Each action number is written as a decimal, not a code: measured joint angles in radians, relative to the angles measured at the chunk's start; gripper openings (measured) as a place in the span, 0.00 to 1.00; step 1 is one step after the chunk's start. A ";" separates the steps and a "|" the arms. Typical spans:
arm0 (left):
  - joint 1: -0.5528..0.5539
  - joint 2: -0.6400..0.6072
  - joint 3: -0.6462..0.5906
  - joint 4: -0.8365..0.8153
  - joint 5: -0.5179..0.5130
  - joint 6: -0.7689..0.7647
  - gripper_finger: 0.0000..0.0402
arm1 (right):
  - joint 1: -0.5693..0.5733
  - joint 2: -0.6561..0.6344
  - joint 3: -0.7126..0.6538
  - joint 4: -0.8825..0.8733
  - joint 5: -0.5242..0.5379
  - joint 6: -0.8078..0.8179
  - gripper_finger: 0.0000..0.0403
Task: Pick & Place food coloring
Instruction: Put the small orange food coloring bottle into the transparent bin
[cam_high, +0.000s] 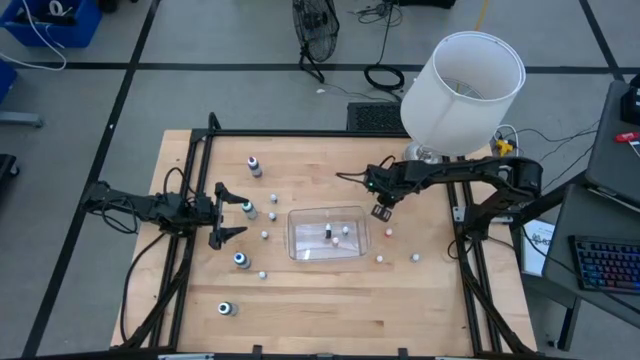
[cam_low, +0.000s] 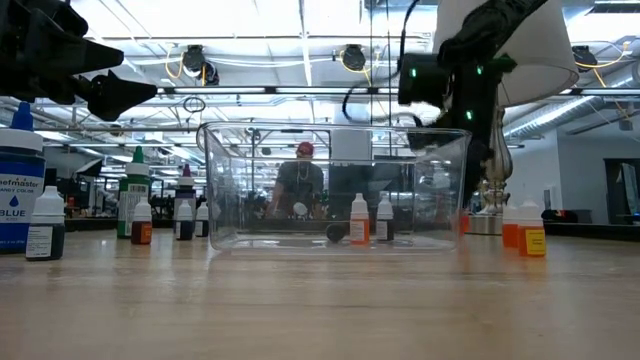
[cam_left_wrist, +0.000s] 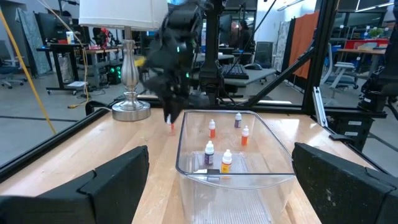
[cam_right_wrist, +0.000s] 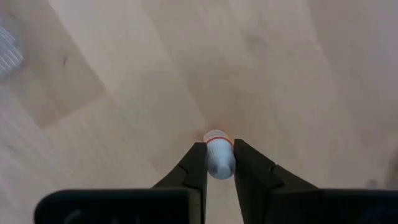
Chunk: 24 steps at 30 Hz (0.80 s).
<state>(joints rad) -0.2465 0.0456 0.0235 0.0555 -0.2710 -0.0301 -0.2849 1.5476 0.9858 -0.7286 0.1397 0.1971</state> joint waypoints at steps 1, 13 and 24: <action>0.000 0.000 0.000 0.000 0.000 0.000 0.97 | 0.006 -0.012 0.026 -0.021 0.022 0.000 0.10; 0.000 0.000 0.000 0.000 0.000 0.000 0.97 | 0.264 0.000 0.514 -0.168 0.101 0.016 0.10; 0.000 0.000 0.000 0.000 0.000 0.000 0.97 | 0.473 0.354 1.086 -0.398 0.178 -0.062 0.10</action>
<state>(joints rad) -0.2462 0.0459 0.0237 0.0552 -0.2710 -0.0301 0.1881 1.9020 2.0716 -1.1265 0.3180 0.1354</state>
